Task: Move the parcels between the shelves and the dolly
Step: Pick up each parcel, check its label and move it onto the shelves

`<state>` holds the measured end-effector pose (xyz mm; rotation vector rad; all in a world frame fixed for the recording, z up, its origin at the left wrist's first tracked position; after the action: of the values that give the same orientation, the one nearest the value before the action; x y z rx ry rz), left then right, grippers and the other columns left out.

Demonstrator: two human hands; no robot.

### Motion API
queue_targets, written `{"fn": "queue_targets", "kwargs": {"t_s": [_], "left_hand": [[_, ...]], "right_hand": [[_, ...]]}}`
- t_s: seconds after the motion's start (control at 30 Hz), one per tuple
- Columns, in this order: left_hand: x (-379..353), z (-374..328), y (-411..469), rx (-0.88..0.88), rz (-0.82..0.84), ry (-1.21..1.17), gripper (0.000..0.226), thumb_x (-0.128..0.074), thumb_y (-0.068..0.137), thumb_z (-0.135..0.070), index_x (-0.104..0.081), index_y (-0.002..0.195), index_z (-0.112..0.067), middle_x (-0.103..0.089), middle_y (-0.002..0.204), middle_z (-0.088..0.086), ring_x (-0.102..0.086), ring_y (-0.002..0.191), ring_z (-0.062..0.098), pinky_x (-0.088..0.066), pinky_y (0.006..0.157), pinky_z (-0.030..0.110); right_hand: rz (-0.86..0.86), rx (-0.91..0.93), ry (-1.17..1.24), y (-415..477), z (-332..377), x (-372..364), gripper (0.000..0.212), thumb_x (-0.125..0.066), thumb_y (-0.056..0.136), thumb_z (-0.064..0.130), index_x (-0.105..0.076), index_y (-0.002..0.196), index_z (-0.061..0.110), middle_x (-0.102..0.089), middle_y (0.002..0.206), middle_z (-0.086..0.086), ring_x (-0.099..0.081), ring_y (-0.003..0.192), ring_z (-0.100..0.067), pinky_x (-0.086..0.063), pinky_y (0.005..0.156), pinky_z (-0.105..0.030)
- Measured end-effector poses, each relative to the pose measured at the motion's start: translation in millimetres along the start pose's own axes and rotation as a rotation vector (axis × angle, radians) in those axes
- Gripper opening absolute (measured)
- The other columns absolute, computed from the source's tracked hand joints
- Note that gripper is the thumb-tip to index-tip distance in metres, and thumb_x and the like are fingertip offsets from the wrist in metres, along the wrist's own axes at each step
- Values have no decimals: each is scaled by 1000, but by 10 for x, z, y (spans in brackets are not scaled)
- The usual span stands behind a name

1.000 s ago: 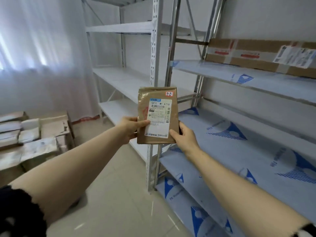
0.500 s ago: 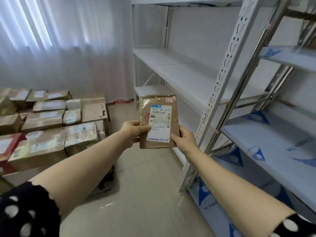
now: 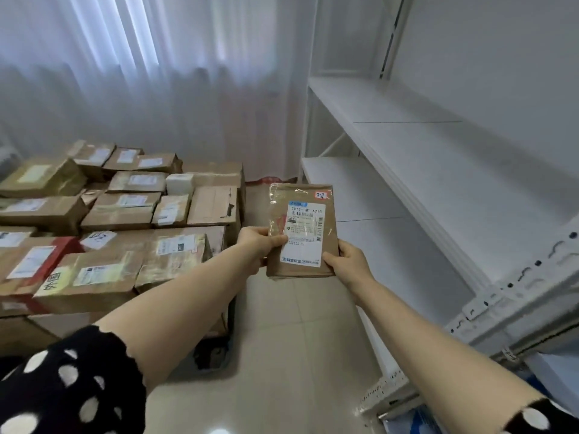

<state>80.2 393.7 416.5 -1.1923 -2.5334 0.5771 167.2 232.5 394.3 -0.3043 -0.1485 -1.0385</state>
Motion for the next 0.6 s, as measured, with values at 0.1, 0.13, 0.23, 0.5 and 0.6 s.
{"fn": "queue_targets", "kwargs": {"t_s": [0.1, 0.13, 0.23, 0.5, 0.6], "left_hand": [[-30, -154, 484, 45, -62, -21, 15, -68, 87, -13, -54, 89, -16, -62, 79, 1, -60, 68, 13, -46, 52, 24], [-9, -181, 651, 63, -86, -25, 13, -67, 88, -12, -54, 90, -14, -63, 80, 1, -59, 68, 13, -46, 52, 24], [112, -227, 1084, 126, -155, -20, 9, -63, 86, -4, -58, 90, -10, -67, 95, 8, -63, 80, 19, -53, 64, 31], [595, -457, 2335, 176, -229, -75, 15, -67, 85, -1, -55, 87, -12, -66, 90, 6, -62, 75, 19, -51, 60, 29], [782, -641, 2910, 177, -216, -114, 25, -68, 85, -6, -56, 107, -9, -68, 103, 9, -65, 87, 23, -54, 70, 34]], "right_hand": [[95, -15, 38, 574, 90, -72, 22, -56, 90, 3, -61, 103, 20, -67, 93, 8, -64, 89, -12, -54, 80, -26], [121, -21, 46, 751, 112, -117, 22, -56, 90, 3, -61, 103, 19, -66, 91, 9, -63, 87, -11, -53, 77, -23], [164, -51, 41, 1250, 117, -325, 21, -55, 90, 0, -62, 101, 16, -66, 91, 5, -62, 81, -10, -51, 69, -17], [282, -88, 39, 2596, 253, -1044, 26, -53, 90, 0, -64, 106, 16, -69, 104, -1, -65, 88, -13, -50, 68, -20], [291, -87, 44, 3141, 386, -1283, 26, -52, 90, 0, -64, 107, 16, -69, 105, -1, -64, 89, -13, -49, 69, -21]]}}
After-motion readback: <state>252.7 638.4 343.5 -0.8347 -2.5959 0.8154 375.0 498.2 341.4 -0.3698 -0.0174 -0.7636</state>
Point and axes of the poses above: each hand's wrist, its own y-axis towards the middle knuckle, its own x-axis out of the back of the hand, z = x × y, the point moved 4 cm from there along y, towards the middle knuckle
